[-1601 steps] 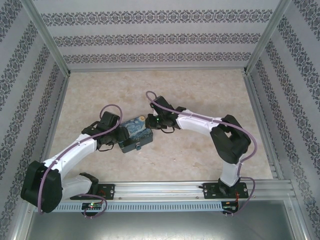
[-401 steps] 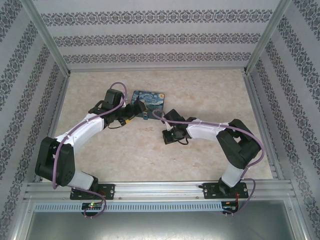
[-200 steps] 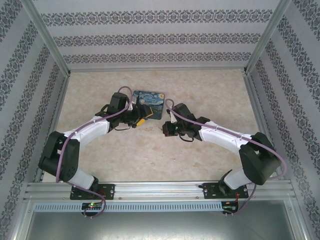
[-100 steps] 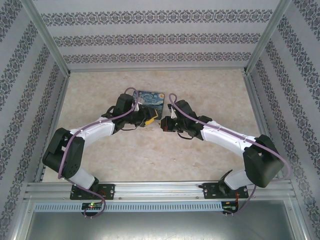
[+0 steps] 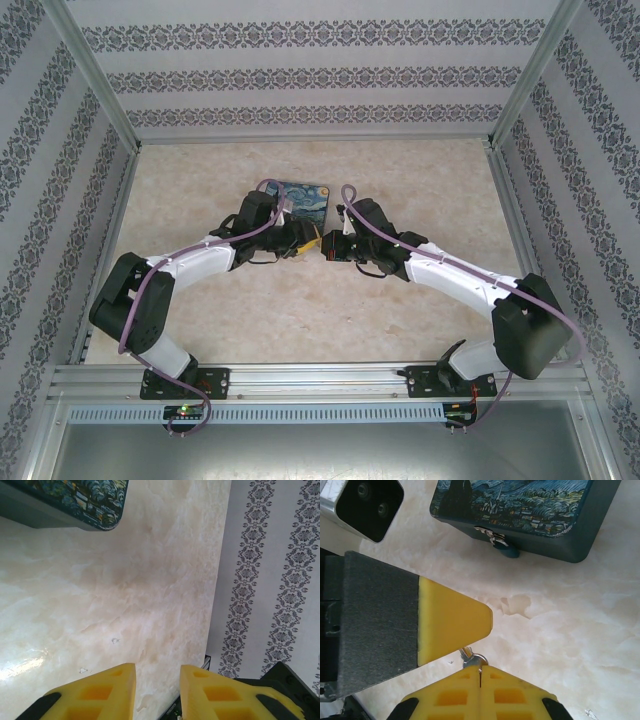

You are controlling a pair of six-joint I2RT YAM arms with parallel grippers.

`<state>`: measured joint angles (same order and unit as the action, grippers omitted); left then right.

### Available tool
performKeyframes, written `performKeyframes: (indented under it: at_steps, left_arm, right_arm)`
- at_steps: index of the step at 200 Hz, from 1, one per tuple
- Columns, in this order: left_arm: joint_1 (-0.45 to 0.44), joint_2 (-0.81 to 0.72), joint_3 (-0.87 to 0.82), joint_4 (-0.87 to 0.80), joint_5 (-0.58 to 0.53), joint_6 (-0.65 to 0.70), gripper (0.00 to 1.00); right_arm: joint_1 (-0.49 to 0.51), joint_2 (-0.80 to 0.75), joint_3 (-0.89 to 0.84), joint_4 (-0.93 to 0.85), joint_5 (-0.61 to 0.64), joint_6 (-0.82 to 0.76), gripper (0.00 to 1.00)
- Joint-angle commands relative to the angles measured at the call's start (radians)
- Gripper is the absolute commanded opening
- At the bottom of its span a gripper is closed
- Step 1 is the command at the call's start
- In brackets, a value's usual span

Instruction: Unlock a padlock with a key

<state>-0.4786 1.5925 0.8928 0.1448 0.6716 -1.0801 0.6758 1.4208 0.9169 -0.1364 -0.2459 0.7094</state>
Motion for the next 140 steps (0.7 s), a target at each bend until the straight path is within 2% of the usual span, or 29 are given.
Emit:
performKeyframes:
  at_steps: [1,12,51,66,140]
  left_arm:
    - [-0.011,0.006,0.023,0.032,-0.019,-0.003,0.28]
    - [-0.011,0.006,0.024,0.031,-0.023,-0.003,0.29]
    - [-0.011,0.005,0.033,0.024,-0.035,-0.004,0.45]
    - [-0.012,0.008,0.037,0.025,-0.032,-0.002,0.45]
    - [-0.013,0.013,0.038,0.039,-0.040,-0.012,0.27]
  right_arm:
    - [-0.006,-0.021,0.014,0.020,-0.009,0.012,0.00]
    - [-0.006,-0.020,0.011,0.020,-0.012,0.012,0.00]
    - [-0.006,-0.014,0.007,0.026,-0.021,0.011,0.00]
    - [-0.005,-0.010,0.008,0.027,-0.023,0.012,0.00]
    - [-0.001,0.011,0.011,0.031,-0.034,0.012,0.00]
